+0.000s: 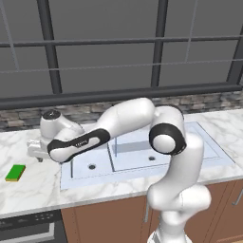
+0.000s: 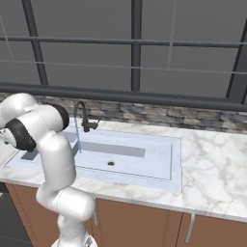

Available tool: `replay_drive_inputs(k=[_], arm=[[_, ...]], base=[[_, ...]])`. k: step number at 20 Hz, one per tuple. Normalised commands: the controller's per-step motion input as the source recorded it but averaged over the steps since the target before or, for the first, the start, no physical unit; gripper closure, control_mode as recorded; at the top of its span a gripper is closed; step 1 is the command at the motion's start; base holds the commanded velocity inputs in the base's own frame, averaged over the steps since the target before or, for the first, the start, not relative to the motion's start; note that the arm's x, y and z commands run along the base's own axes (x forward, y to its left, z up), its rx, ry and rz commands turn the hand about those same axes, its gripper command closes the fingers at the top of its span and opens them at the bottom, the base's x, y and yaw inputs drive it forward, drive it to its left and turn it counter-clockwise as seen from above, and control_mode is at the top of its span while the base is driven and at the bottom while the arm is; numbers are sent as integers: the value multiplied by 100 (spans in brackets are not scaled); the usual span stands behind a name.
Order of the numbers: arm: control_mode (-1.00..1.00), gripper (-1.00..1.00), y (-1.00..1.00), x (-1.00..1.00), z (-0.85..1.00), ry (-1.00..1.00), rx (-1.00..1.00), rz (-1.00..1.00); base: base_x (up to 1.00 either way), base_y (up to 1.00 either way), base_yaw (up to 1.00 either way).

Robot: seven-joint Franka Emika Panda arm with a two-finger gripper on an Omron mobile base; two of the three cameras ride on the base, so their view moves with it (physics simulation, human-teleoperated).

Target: Soak the sponge with water for a few seconds and then drop it inside the sink.

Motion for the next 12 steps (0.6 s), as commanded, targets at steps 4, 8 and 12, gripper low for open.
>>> replay_drive_inputs(k=[4, 8, 12], arm=[[-100, -100, 9, 0, 0, 0, 0, 0], [-100, -100, 2, 0, 0, -2, 0, 0], [-100, -100, 0, 0, 0, -2, 0, 0]], base=[[0, 0, 0], [0, 0, 0], [0, 0, 0]])
